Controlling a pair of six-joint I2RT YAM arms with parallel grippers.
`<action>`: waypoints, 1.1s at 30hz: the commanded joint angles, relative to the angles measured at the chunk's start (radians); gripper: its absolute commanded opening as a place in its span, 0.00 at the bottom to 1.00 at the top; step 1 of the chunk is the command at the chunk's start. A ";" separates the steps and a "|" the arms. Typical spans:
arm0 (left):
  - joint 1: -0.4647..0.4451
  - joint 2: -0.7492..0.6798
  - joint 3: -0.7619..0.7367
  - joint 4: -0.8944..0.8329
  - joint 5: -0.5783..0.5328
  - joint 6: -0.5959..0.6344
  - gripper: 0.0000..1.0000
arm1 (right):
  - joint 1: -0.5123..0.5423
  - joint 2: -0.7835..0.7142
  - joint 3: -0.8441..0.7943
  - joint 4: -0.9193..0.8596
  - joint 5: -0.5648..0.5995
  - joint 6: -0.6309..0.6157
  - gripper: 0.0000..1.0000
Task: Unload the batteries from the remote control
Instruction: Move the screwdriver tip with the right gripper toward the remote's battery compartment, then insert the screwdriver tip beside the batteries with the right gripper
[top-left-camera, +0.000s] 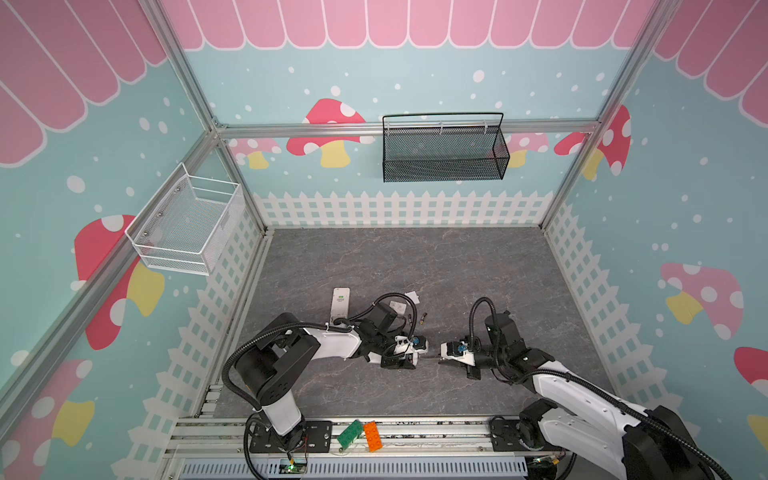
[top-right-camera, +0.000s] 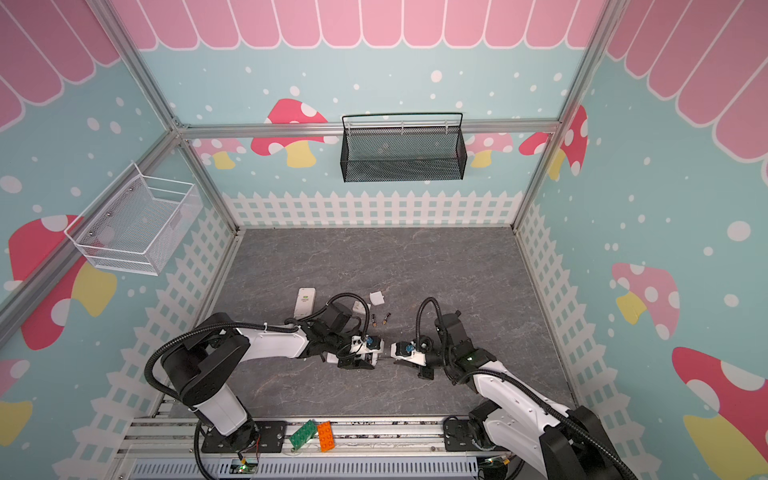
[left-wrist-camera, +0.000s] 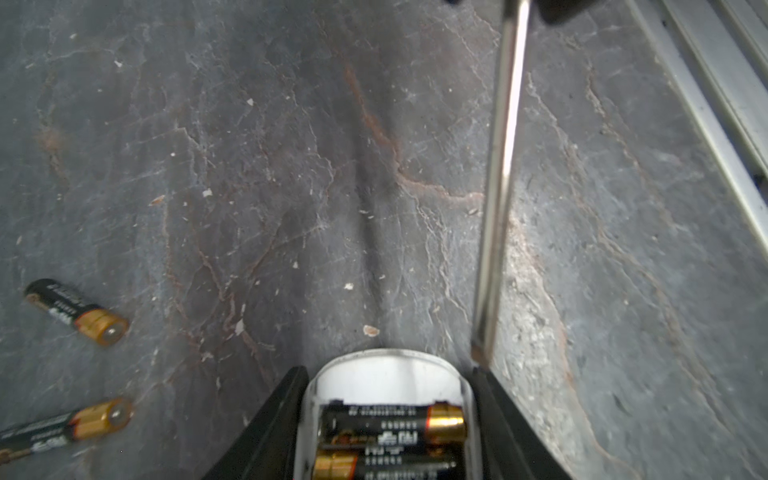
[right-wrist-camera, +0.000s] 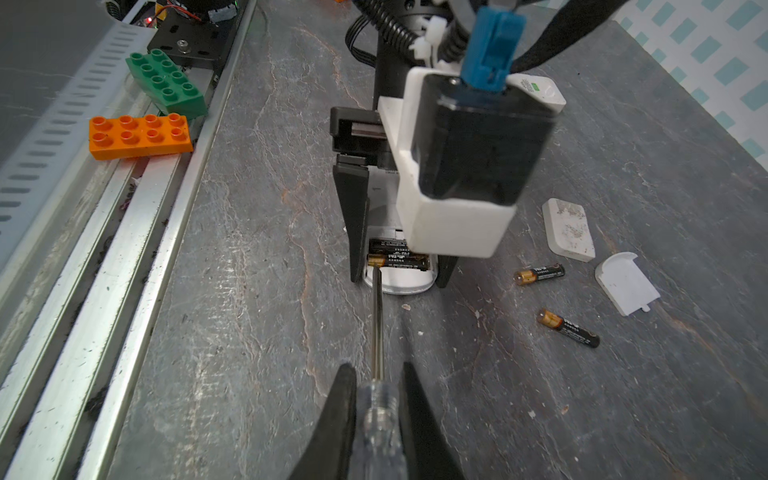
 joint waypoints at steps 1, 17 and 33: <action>0.004 0.031 -0.035 -0.047 -0.012 0.064 0.47 | 0.010 0.000 -0.017 0.060 0.024 -0.027 0.00; -0.005 0.020 -0.111 0.122 -0.050 0.001 0.46 | 0.065 0.188 0.082 0.015 0.068 -0.061 0.00; -0.008 0.014 -0.118 0.128 -0.050 0.003 0.47 | 0.026 0.185 0.156 -0.028 0.048 -0.053 0.00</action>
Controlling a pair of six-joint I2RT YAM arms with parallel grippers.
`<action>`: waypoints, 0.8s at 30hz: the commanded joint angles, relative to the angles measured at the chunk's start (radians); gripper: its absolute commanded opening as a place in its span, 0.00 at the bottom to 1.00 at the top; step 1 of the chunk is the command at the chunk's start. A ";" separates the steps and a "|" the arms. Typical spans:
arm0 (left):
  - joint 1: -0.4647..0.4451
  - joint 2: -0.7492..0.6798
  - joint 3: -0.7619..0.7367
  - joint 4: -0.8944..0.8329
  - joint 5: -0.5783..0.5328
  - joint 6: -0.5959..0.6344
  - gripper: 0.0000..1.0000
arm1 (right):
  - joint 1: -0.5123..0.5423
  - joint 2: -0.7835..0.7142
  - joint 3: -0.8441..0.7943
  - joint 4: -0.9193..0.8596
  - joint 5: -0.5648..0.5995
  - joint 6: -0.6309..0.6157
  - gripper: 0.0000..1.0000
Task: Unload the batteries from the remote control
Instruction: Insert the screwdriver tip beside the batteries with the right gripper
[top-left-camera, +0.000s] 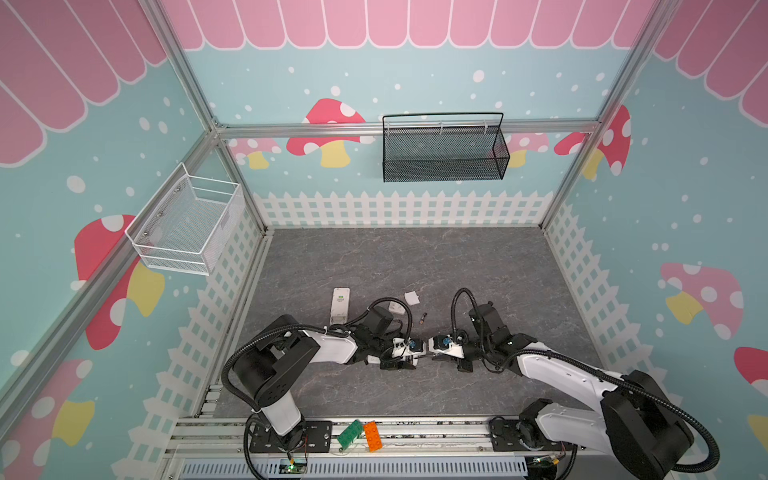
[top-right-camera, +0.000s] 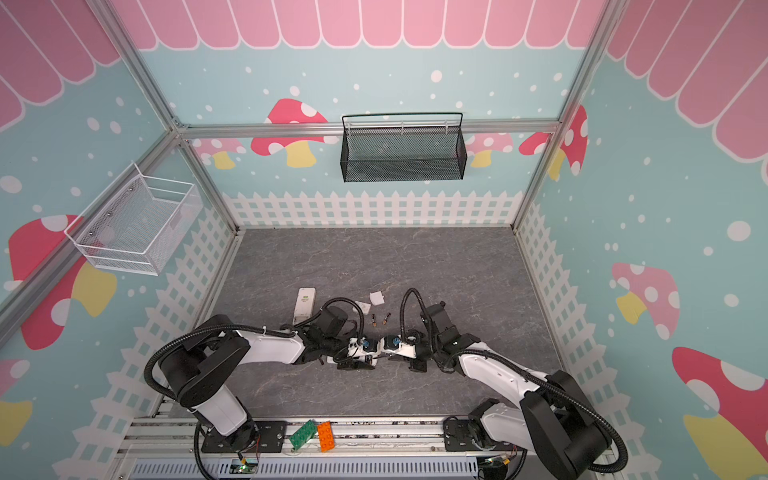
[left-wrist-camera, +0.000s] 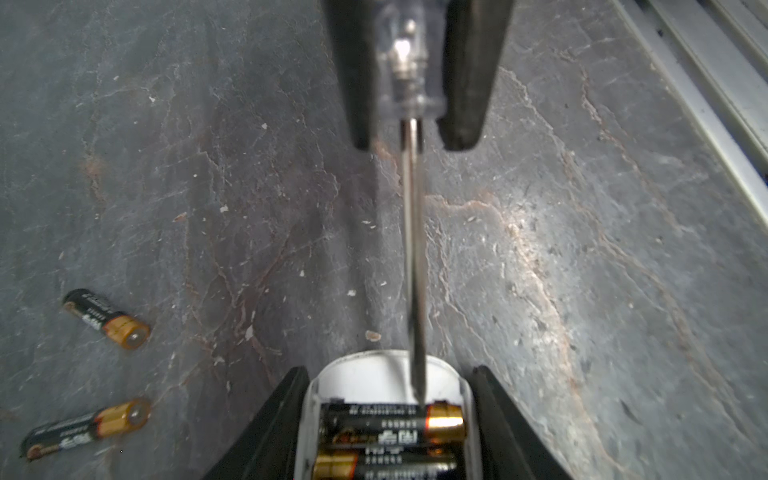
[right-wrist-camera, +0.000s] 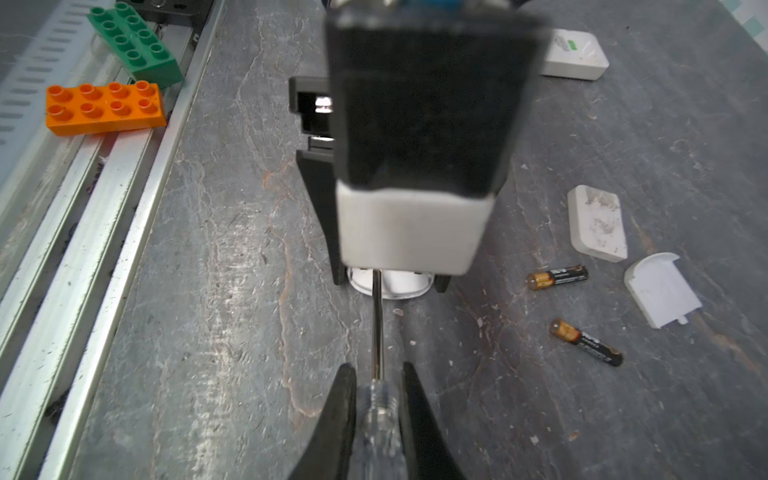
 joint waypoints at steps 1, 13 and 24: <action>-0.010 0.027 -0.032 -0.044 -0.057 0.026 0.46 | -0.019 -0.017 0.011 0.028 -0.010 -0.013 0.00; -0.013 0.024 -0.034 -0.044 -0.064 0.024 0.46 | -0.007 0.075 0.060 0.064 0.038 0.037 0.00; -0.015 0.020 -0.041 -0.030 -0.067 0.025 0.46 | 0.021 0.111 0.065 0.039 0.053 0.020 0.00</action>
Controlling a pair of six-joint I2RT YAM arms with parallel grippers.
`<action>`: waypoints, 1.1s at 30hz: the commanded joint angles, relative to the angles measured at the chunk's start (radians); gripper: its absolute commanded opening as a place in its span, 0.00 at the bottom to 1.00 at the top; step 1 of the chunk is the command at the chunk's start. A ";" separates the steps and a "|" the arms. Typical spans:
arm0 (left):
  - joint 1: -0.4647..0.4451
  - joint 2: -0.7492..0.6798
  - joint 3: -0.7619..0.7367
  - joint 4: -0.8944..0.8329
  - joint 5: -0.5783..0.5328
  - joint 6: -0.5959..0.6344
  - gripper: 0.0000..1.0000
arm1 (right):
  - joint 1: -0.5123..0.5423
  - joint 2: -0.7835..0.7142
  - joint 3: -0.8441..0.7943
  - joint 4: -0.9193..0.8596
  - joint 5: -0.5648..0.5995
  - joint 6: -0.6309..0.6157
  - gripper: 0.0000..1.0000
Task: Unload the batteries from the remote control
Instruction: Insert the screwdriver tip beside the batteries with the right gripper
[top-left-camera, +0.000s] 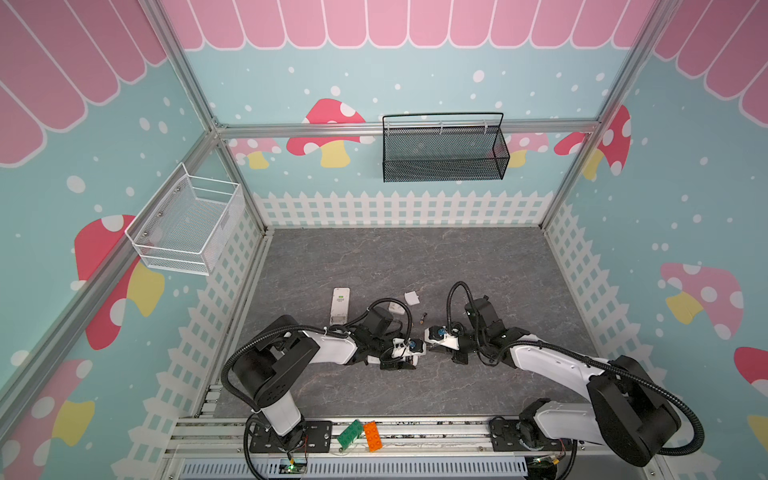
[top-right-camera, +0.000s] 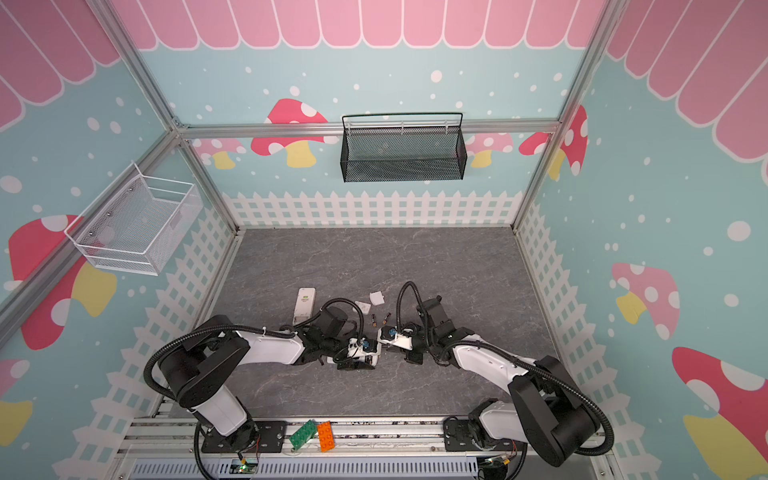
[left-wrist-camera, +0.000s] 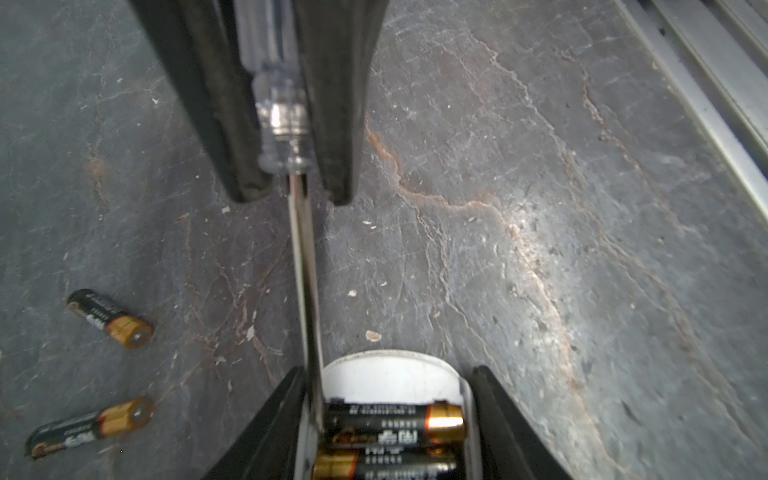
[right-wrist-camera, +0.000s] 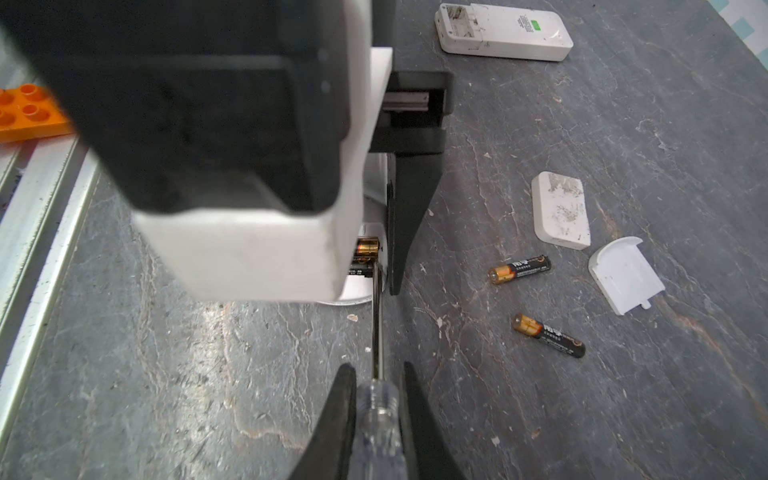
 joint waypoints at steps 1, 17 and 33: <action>-0.012 0.025 -0.035 -0.042 -0.059 0.026 0.46 | 0.009 0.015 0.016 -0.011 -0.003 -0.020 0.00; -0.014 0.028 -0.035 -0.036 -0.064 0.021 0.47 | 0.013 0.062 0.057 -0.042 0.029 0.073 0.00; -0.015 0.029 -0.037 -0.034 -0.067 0.022 0.46 | 0.007 0.019 0.079 -0.101 -0.061 0.064 0.00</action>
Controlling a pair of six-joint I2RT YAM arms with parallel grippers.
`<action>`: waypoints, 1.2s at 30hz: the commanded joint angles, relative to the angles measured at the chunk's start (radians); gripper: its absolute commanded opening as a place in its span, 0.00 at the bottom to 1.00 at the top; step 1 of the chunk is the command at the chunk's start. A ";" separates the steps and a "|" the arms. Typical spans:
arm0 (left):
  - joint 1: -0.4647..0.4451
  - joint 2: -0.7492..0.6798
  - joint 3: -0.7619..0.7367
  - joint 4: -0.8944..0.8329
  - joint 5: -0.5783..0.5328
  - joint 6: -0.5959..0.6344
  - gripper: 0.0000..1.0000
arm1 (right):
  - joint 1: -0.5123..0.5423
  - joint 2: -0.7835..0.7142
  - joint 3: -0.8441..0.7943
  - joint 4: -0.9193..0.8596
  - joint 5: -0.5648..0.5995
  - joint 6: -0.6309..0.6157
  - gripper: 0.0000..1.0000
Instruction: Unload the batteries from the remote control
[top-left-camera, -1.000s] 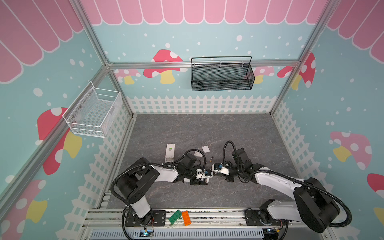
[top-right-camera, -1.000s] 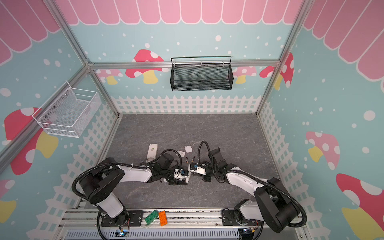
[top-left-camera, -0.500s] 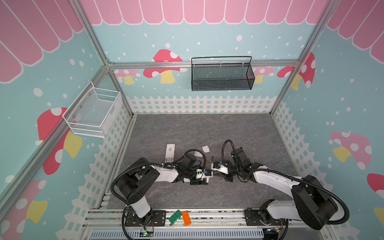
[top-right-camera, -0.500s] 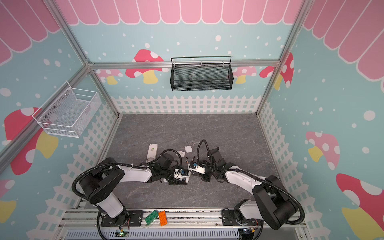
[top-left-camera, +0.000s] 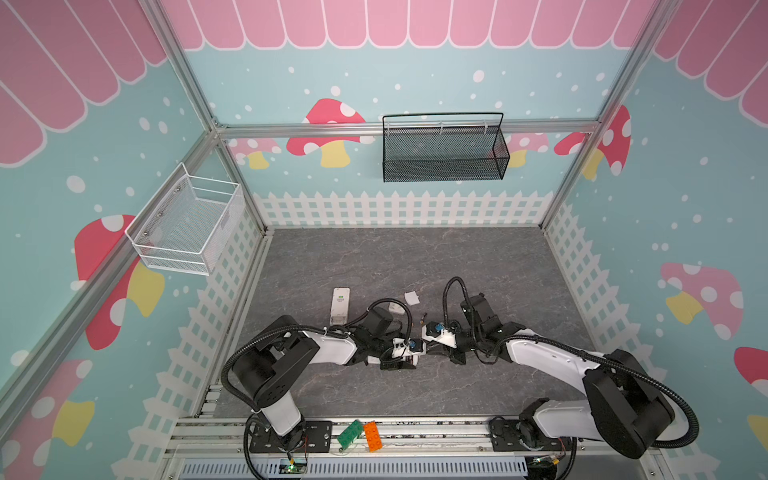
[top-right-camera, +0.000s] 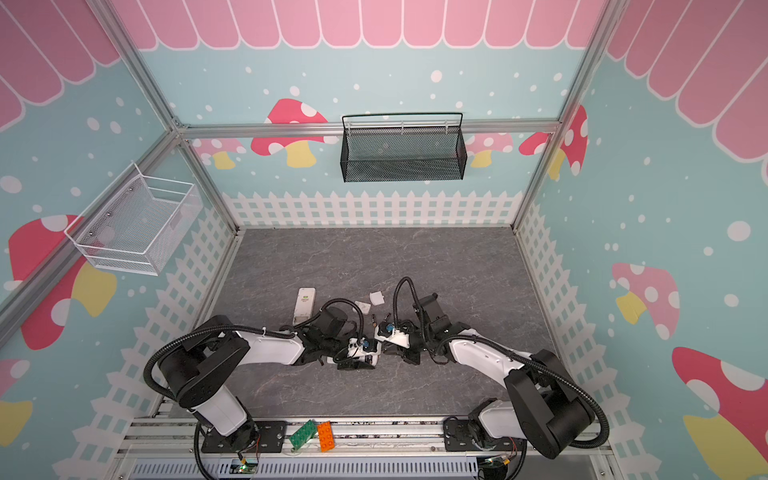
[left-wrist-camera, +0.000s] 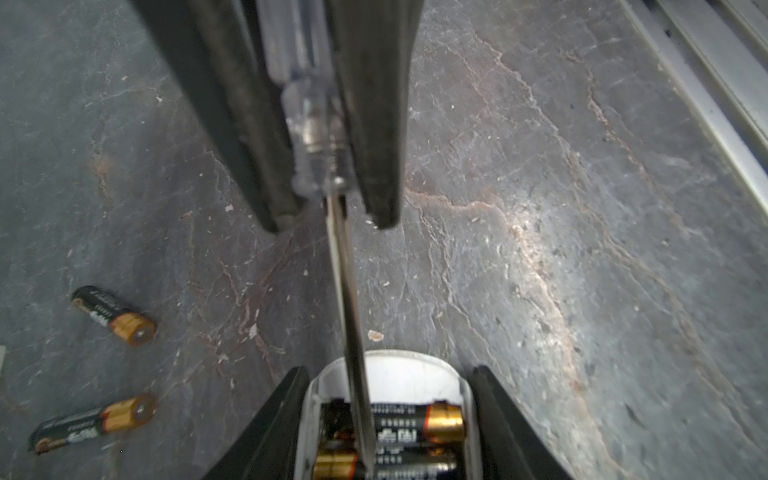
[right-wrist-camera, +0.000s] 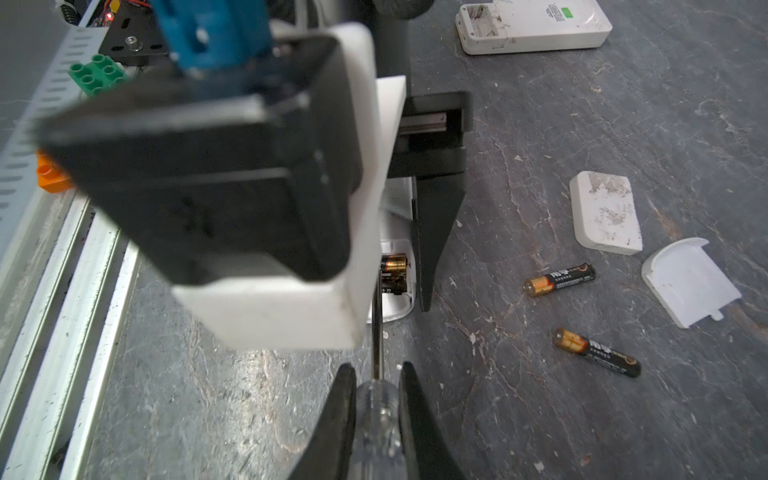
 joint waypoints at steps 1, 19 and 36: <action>-0.014 0.031 -0.032 -0.043 -0.062 0.033 0.46 | 0.001 -0.023 0.027 -0.033 0.019 -0.014 0.00; -0.023 0.030 -0.036 -0.033 -0.080 0.028 0.46 | 0.048 -0.014 0.005 -0.093 -0.020 -0.071 0.00; -0.025 0.029 -0.044 -0.009 -0.094 0.019 0.47 | 0.048 -0.021 0.050 -0.070 0.244 0.106 0.00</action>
